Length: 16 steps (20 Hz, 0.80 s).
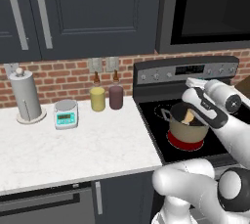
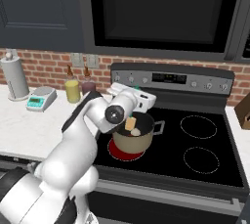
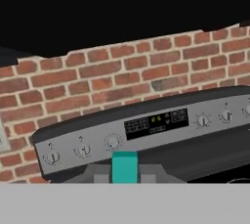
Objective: Put the garlic and tomato in the pot. Retrieve the spatula and lightly stir the vegetables in the pot.
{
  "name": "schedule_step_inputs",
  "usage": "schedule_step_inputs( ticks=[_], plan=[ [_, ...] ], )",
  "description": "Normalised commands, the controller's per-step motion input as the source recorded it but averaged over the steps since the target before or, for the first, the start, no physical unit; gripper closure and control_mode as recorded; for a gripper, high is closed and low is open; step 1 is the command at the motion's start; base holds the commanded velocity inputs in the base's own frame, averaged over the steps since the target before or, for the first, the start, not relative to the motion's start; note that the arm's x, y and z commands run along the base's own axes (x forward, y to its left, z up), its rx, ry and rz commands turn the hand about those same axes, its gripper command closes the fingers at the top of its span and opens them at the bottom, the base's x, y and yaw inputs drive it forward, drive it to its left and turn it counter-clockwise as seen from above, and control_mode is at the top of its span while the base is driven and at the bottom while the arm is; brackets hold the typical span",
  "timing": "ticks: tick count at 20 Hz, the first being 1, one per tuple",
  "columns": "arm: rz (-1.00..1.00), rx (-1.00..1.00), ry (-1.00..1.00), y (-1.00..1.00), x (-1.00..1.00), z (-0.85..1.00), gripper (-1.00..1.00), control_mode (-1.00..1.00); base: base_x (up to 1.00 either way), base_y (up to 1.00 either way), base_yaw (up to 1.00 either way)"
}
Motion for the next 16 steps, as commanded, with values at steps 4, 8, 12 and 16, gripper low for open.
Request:
schedule_step_inputs(
  ticks=[4,8,12,16],
  plan=[
    [-0.07,0.01,0.01,-0.13,0.29,-0.43,1.00,-1.00,0.00,0.00,0.00],
    [-0.07,0.00,0.00,-0.06,0.25,-0.41,1.00,-1.00,0.00,0.00,0.00],
    [-0.07,0.00,0.00,-0.06,0.20,-0.31,1.00,-1.00,0.00,0.00,0.00],
    [-0.07,0.00,0.00,-0.08,0.24,-0.31,1.00,-1.00,0.00,0.00,0.00]
  ],
)
